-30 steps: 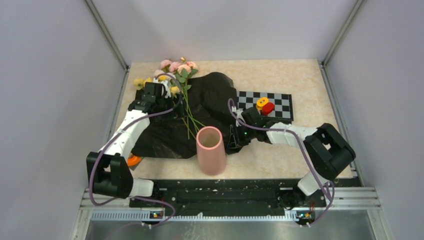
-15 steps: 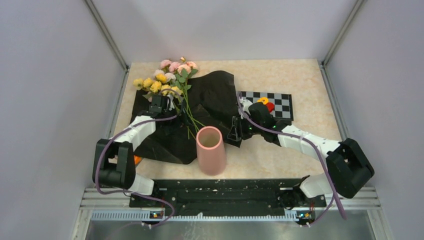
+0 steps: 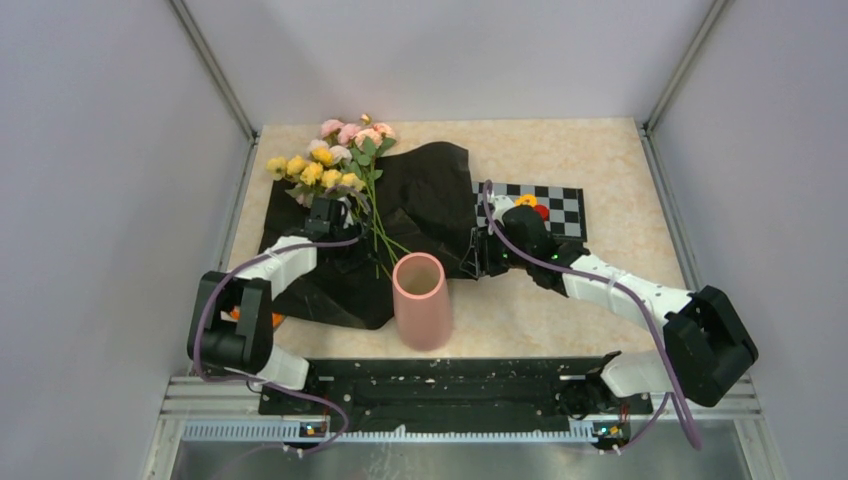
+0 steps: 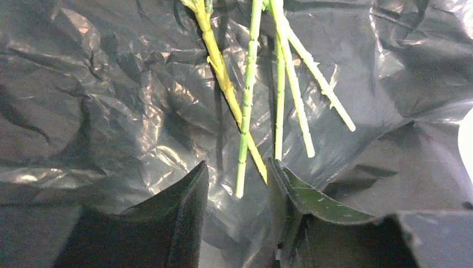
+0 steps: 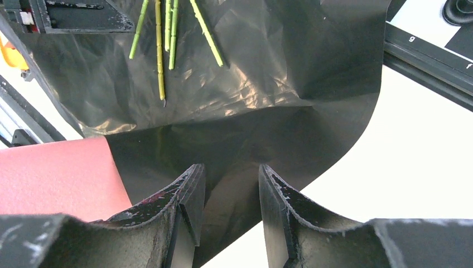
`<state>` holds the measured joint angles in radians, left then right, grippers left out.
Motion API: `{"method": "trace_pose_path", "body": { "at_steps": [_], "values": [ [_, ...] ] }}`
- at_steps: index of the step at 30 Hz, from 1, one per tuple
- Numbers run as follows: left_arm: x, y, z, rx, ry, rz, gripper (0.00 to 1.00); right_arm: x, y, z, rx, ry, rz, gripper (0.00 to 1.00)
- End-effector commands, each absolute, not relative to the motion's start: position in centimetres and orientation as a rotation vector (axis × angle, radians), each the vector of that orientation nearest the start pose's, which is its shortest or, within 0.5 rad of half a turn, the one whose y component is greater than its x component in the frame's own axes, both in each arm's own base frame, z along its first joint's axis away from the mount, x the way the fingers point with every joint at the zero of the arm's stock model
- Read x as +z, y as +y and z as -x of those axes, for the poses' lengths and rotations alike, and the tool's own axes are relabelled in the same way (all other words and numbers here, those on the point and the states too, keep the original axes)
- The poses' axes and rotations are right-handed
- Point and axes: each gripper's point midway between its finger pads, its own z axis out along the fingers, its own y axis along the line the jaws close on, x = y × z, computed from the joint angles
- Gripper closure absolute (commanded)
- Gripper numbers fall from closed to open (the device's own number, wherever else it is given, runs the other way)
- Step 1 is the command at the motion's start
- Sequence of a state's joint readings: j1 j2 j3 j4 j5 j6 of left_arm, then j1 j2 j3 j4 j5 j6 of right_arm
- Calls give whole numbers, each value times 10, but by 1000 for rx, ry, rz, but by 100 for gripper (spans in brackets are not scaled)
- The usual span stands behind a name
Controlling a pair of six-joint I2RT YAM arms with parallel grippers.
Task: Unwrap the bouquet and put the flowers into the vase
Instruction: Pick up the fake flower from the wrapping paper.
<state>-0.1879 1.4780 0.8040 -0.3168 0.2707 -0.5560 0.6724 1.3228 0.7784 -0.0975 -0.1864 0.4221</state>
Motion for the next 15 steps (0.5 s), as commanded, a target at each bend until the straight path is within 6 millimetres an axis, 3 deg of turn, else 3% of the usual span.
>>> {"method": "trace_pose_path", "body": {
  "at_steps": [1,9,15],
  "values": [
    [46,-133,-315,-625,2593,362,56,133,271,-261,800,2232,383,58],
    [39,-147,-318,-671,2617,336,73,129,267,-257,798,2240,362,58],
    [34,-152,-316,-693,2630,344,95,130,266,-257,793,2235,353,58]
  ]
}}
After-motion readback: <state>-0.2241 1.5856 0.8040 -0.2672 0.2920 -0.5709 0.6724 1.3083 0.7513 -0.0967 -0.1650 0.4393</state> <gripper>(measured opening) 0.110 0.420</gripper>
